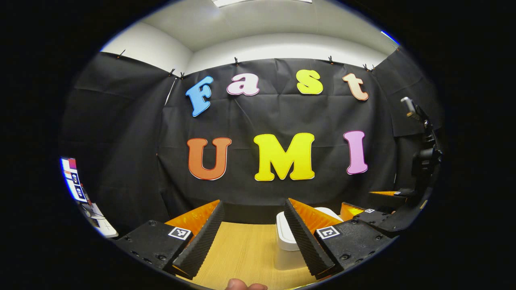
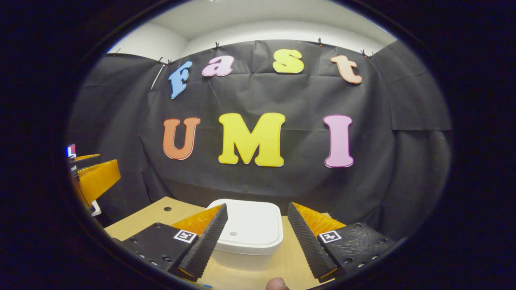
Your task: Press the lid of the desktop garbage bin to open it, pick up the crumpled paper on the desktop and throw it into the bin, then pick up the pop can on the desktop and drop it into the bin, and finally close the garbage bin lid.
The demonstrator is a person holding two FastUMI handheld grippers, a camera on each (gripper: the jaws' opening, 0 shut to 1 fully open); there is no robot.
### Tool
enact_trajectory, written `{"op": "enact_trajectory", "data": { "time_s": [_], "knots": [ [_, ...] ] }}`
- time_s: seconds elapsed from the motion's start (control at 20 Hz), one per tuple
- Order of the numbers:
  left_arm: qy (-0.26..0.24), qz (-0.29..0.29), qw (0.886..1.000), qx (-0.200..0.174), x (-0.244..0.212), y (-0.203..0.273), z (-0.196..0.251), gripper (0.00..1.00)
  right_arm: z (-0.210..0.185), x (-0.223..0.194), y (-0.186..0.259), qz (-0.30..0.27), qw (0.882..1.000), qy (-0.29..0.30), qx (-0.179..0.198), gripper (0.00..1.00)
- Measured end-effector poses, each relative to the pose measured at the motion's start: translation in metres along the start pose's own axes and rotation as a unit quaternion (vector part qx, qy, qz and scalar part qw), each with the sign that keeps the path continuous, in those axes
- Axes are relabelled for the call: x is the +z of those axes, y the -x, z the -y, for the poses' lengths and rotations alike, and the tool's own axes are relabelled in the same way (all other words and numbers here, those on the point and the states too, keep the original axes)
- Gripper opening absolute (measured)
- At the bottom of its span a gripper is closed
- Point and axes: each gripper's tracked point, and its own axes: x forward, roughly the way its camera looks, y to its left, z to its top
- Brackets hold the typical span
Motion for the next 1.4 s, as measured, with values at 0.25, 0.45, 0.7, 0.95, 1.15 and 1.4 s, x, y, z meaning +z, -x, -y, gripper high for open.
{"op": "enact_trajectory", "data": {
  "time_s": [0.25, 0.45, 0.7, 0.95, 1.15, 1.4],
  "knots": [
    [-0.007, -0.007, 0.999, 0.032, -0.005, 0.002, -0.023, 0.97, -0.017, -0.033, -0.032, -0.052, 0.998, 0.008, 0.033, 0.80],
    [-0.013, -0.012, 0.999, 0.050, -0.008, 0.001, -0.034, 0.97, -0.027, -0.052, -0.049, -0.084, 0.995, 0.011, 0.051, 0.53],
    [-0.016, -0.018, 0.997, 0.070, -0.011, 0.004, -0.047, 0.96, -0.032, -0.066, -0.067, -0.106, 0.993, 0.010, 0.056, 0.07],
    [-0.019, -0.023, 0.996, 0.085, -0.014, 0.004, -0.054, 0.97, -0.040, -0.083, -0.075, -0.123, 0.990, 0.021, 0.071, 0.00],
    [-0.020, -0.026, 0.996, 0.086, -0.018, 0.003, -0.053, 0.96, -0.042, -0.091, -0.078, -0.131, 0.988, 0.017, 0.075, 0.00],
    [-0.012, -0.034, 0.996, 0.076, -0.024, 0.000, -0.046, 0.96, -0.042, -0.102, -0.077, -0.143, 0.988, 0.006, 0.066, 0.01]
  ]
}}
